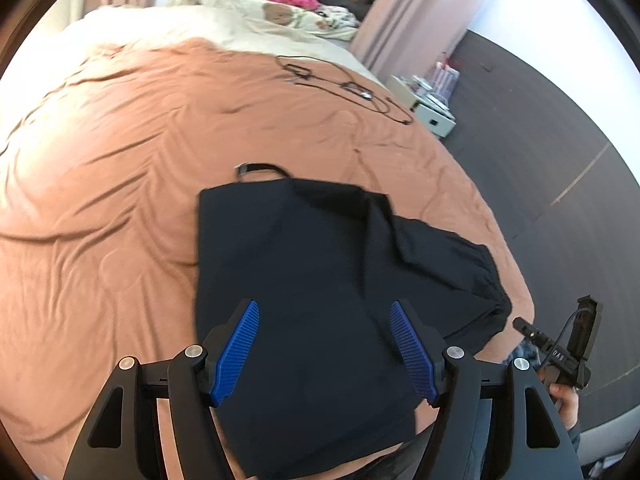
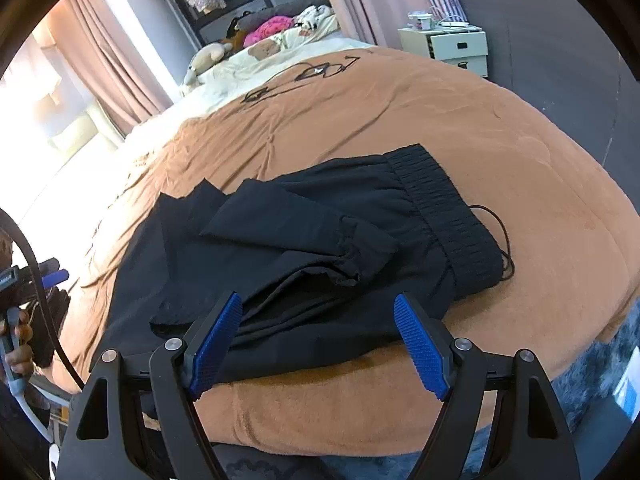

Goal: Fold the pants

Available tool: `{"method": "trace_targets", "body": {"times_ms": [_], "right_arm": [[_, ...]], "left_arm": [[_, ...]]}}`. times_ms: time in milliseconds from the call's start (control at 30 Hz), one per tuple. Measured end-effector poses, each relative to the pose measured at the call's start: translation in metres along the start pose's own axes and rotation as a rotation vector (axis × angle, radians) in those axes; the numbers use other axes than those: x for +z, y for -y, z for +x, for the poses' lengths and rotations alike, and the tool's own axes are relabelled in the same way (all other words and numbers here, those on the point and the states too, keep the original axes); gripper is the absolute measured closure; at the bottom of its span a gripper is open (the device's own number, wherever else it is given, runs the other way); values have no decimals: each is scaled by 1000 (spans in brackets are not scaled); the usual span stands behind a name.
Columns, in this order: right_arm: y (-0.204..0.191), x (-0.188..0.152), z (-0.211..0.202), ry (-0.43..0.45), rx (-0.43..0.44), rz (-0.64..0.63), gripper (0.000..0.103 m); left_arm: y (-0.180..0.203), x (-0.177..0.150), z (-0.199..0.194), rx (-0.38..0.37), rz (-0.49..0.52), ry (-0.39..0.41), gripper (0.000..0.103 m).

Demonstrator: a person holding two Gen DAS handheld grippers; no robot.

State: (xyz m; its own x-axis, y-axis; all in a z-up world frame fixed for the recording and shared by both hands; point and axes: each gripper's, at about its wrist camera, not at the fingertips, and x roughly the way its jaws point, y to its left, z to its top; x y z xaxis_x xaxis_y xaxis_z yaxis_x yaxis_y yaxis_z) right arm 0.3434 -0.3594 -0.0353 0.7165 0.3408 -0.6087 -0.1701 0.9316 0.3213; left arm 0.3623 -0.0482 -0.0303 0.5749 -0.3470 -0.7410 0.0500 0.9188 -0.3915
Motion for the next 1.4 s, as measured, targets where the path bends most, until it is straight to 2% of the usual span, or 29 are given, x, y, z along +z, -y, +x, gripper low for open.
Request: {"method": "trace_targets", "body": {"times_ms": [233,400,533,667,767,867,900,933,967,1033,1100,1267,1400], "right_arm": [[2,4,16,-33,5,-7,25],[-1,4,26,-71,13,-47,25],[-9,5,35,-93,15,-94,25],[-15,8,47,-98,4,-134,26],[-16,10,56,-89,-30,-144,36],[-10,16,66,-102,-14,-125,44],[-9,17,68,-103,-12,-124,51],[-8,19,70,-106,-5,-123,63],[-8,20,71,-110,6,-121,70],[-8,22,73,-113,16,-116,90],[-8,25,71,-109,26,-116,99],[-9,22,52,-62,30,-118,102],[-7,9,43,-65,24,-122,102]], "left_arm": [[-42,-26,-10,65,-80,24,32],[-66,-44,-6,119,-125,2,33],[-85,-62,-1,115,-184,-18,33],[-94,-75,4,133,-203,-36,33],[-99,-84,10,130,-223,-51,33],[-101,-92,15,119,-238,-65,33],[-103,-94,17,119,-245,-70,33],[-104,-97,19,118,-253,-75,33],[-105,-98,20,115,-260,-79,33],[-106,-101,22,108,-274,-86,33],[-107,-103,25,108,-279,-94,33],[-106,-104,27,105,-274,-102,33],[-105,-101,27,86,-279,-95,33]]}}
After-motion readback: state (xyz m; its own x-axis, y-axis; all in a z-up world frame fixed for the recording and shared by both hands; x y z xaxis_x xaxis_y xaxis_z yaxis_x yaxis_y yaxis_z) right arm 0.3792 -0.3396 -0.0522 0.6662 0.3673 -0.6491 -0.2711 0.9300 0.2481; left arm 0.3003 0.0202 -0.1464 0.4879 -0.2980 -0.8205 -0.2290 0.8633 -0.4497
